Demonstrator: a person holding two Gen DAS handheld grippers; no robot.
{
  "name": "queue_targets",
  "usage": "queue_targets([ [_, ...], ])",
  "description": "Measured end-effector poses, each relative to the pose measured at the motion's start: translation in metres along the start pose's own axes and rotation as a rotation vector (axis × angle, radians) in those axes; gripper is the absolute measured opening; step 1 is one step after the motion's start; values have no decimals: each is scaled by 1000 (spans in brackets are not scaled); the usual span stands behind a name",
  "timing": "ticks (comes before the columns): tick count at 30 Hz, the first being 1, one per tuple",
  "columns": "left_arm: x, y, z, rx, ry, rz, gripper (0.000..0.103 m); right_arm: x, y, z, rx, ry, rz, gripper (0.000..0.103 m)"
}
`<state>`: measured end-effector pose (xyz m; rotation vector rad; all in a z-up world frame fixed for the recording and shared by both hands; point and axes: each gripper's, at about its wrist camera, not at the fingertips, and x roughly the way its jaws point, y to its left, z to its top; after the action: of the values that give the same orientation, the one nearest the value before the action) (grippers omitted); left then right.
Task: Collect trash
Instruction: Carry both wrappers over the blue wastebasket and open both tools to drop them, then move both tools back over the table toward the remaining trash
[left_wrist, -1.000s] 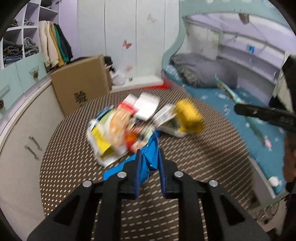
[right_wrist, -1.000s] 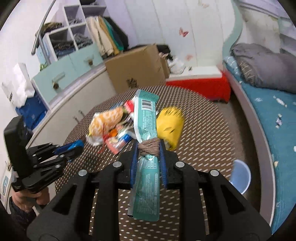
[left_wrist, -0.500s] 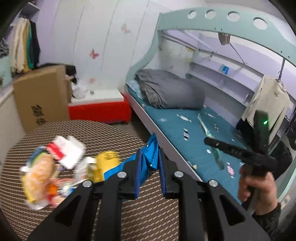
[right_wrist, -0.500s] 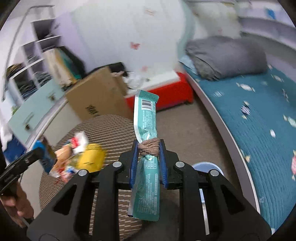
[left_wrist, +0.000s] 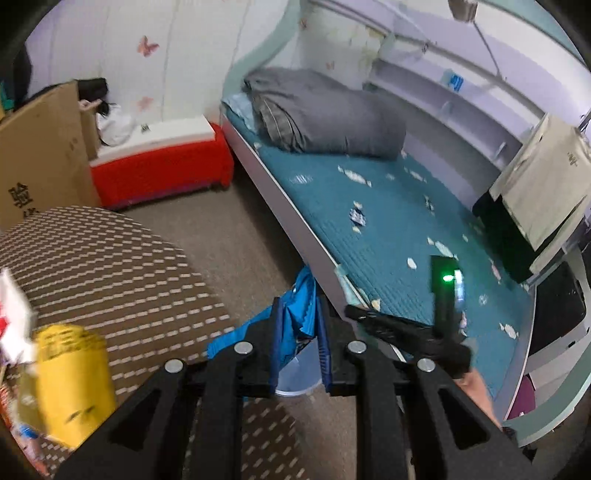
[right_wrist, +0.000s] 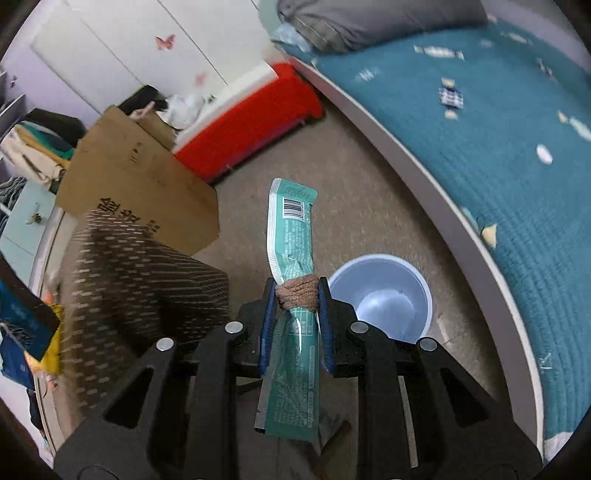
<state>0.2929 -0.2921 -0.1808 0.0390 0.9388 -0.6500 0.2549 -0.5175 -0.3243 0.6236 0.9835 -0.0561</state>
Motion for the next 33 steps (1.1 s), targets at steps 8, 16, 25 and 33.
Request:
queue_targets([
  [8, 81, -31, 11, 48, 123, 2, 17, 28, -50, 4, 147, 43, 6, 63],
  [16, 140, -54, 9, 108, 234, -21, 17, -28, -64, 17, 173, -70, 15, 68],
  [25, 173, -52, 18, 102, 262, 60, 91, -62, -59, 20, 163, -135, 9, 78],
  [33, 132, -46, 30, 119, 181, 111, 94, -90, -43, 17, 200, -224, 22, 97],
])
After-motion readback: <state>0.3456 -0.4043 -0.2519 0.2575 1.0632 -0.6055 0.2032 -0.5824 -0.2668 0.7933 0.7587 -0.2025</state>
